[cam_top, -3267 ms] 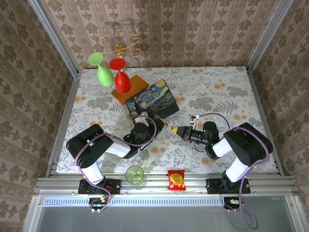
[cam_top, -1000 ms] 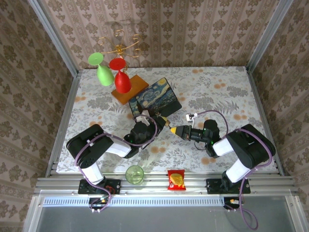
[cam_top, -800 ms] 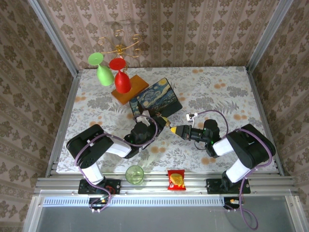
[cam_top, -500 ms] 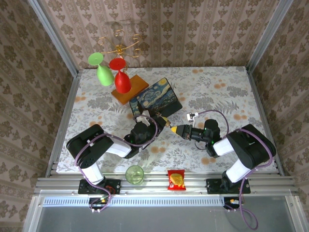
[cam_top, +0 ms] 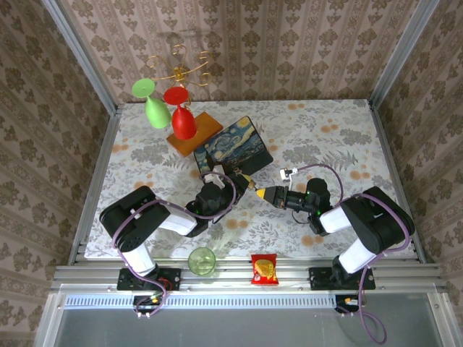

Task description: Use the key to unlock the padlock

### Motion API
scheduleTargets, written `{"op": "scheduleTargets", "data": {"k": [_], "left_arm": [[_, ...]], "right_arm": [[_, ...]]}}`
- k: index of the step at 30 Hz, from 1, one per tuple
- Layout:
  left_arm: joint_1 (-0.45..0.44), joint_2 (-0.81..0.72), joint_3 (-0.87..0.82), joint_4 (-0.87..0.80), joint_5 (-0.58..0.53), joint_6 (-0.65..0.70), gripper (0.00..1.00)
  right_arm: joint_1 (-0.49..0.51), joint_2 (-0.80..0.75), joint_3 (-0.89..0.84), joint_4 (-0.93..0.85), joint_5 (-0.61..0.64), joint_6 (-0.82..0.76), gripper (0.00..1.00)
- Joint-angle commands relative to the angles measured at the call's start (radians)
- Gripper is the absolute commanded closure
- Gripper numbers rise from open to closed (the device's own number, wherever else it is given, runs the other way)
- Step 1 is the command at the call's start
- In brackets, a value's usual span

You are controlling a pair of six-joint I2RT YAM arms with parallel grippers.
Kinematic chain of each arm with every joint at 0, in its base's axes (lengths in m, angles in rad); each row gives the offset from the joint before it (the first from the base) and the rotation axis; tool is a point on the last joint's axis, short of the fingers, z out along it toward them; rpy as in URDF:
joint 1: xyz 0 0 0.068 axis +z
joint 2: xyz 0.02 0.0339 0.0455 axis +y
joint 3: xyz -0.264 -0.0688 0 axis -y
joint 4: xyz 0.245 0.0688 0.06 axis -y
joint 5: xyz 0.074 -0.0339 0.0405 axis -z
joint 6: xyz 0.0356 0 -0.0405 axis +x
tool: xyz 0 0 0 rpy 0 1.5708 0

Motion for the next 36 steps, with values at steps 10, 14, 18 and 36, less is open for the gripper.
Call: {"op": "scheduleTargets", "data": {"k": [10, 14, 18, 36], "left_arm": [[-0.006, 0.016, 0.035, 0.119, 0.004, -0.032, 1.00], [-0.006, 0.022, 0.038, 0.120, 0.001, -0.035, 1.00], [-0.015, 0.030, 0.042, 0.124, 0.001, -0.047, 1.00], [-0.022, -0.009, 0.036, 0.132, 0.013, -0.085, 1.00]], "right_arm": [[0.000, -0.024, -0.015, 0.021, -0.018, -0.019, 1.00], [-0.001, -0.026, -0.020, 0.020, -0.017, -0.023, 1.00], [-0.001, -0.028, -0.020, 0.020, -0.015, -0.031, 1.00], [-0.055, -0.013, -0.033, 0.021, -0.026, -0.060, 1.00]]}}
